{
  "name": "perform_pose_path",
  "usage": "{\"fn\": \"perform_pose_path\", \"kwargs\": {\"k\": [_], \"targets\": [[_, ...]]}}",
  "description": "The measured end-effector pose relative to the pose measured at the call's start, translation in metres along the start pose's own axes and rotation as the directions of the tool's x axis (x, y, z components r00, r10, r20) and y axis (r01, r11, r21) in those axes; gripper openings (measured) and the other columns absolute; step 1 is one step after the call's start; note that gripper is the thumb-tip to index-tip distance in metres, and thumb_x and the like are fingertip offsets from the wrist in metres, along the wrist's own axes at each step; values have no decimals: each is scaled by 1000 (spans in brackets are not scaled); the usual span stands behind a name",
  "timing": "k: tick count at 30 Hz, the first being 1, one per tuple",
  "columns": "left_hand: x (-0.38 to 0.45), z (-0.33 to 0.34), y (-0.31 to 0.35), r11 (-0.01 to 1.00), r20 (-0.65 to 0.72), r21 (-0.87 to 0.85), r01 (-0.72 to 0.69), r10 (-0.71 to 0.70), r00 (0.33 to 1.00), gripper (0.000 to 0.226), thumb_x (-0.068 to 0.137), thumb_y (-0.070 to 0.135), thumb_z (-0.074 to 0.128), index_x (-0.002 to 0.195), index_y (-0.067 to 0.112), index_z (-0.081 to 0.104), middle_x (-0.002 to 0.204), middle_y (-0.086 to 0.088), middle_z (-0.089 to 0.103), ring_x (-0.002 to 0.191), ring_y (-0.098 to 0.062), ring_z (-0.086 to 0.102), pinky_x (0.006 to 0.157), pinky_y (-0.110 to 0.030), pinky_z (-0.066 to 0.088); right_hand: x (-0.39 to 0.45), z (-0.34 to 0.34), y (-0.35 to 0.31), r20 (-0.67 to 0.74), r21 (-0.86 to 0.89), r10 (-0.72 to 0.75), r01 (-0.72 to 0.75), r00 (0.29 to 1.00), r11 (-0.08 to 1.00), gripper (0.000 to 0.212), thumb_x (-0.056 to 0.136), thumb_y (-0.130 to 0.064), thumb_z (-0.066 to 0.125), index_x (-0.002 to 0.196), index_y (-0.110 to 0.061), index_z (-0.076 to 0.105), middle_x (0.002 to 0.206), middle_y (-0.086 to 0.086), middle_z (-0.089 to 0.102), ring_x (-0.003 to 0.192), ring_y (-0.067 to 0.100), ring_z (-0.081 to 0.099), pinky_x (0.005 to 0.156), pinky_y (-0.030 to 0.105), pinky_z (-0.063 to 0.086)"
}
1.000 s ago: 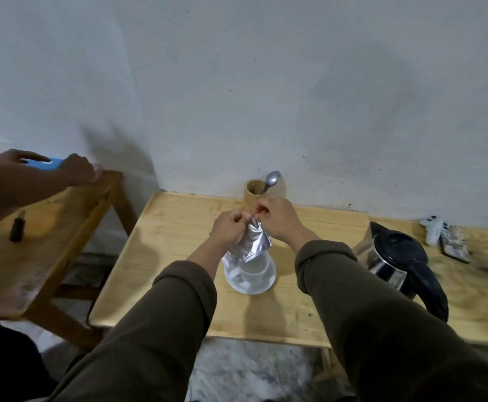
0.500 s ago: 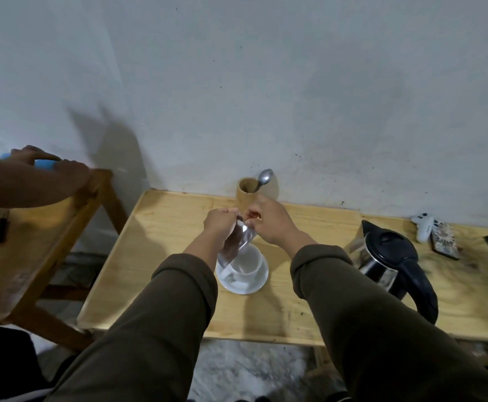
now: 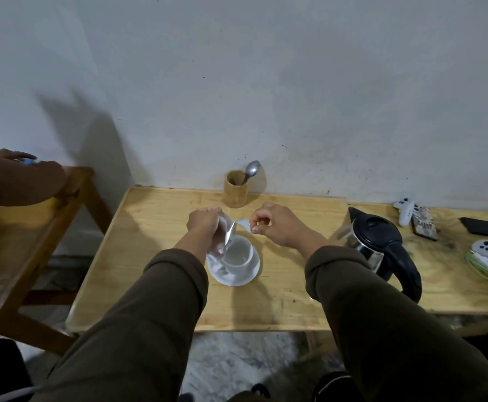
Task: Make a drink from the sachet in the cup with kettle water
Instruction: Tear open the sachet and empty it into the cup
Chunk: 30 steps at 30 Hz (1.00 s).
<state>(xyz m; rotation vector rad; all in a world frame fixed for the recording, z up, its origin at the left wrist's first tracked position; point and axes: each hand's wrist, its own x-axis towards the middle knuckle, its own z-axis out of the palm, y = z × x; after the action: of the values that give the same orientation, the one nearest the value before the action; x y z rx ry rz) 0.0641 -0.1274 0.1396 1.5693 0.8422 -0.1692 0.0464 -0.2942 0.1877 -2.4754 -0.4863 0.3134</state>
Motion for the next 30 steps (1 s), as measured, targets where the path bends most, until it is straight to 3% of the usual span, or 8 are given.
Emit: {"fn": "perform_pose_path", "kwargs": {"k": [10, 15, 17, 19, 22, 27, 30], "targets": [[-2, 9, -21, 998, 35, 65, -10, 7, 999, 30, 89, 26, 55, 107, 7, 69, 119, -13, 66, 114, -32, 57, 103, -35, 46, -6, -1, 5, 79, 80, 55, -61, 995, 995, 13, 86, -7, 64, 77, -16, 61, 95, -1, 52, 90, 17, 51, 81, 24, 39], [3, 5, -34, 977, 51, 205, -59, 50, 997, 31, 89, 29, 55, 106, 9, 71, 117, -15, 68, 112, -34, 59, 98, -34, 46, -4, 9, 8, 29, 93, 47, -49, 998, 994, 14, 84, -5, 66, 75, -15, 62, 114, 1, 56, 95, 14, 52, 80, 18, 40], [6, 3, -40, 971, 51, 232, -48, 37, 998, 30, 88, 30, 58, 104, 7, 71, 116, -15, 68, 111, -34, 60, 98, -34, 46, -2, 16, 10, 35, 122, 76, -80, 997, 989, 20, 85, -6, 65, 69, -18, 60, 116, 1, 61, 87, 12, 56, 78, 20, 44], [9, 3, -45, 965, 56, 260, -44, 30, 998, 31, 88, 30, 60, 106, 7, 71, 117, -15, 68, 111, -34, 59, 97, -34, 47, 0, 24, 12, 78, 171, 121, -133, 990, 976, 23, 86, -6, 61, 68, -20, 58, 98, 2, 67, 71, 14, 61, 74, 26, 49], [14, 6, -49, 951, 70, 307, -40, 20, 997, 32, 88, 27, 60, 110, 6, 71, 121, -15, 66, 112, -33, 59, 96, -34, 48, 1, 34, 14, 109, 182, 130, -149, 986, 972, 20, 86, -4, 59, 73, -18, 57, 76, 5, 65, 71, 17, 63, 67, 24, 47], [18, 13, -48, 902, 40, 432, 4, -24, 999, 38, 85, 23, 66, 112, -2, 64, 121, -19, 63, 111, -33, 60, 92, -34, 52, 1, 52, 24, 150, 98, 90, -105, 985, 990, 24, 79, 7, 52, 91, -11, 62, 87, 4, 60, 78, 15, 53, 65, 10, 41], [19, 16, -45, 856, 28, 515, 31, -53, 998, 32, 87, 19, 62, 110, -3, 61, 120, -18, 62, 110, -31, 61, 89, -33, 52, 3, 61, 29, 158, 40, 78, -86, 984, 996, 36, 76, 5, 57, 107, -13, 60, 91, 1, 54, 80, 16, 50, 67, 17, 42]]}}
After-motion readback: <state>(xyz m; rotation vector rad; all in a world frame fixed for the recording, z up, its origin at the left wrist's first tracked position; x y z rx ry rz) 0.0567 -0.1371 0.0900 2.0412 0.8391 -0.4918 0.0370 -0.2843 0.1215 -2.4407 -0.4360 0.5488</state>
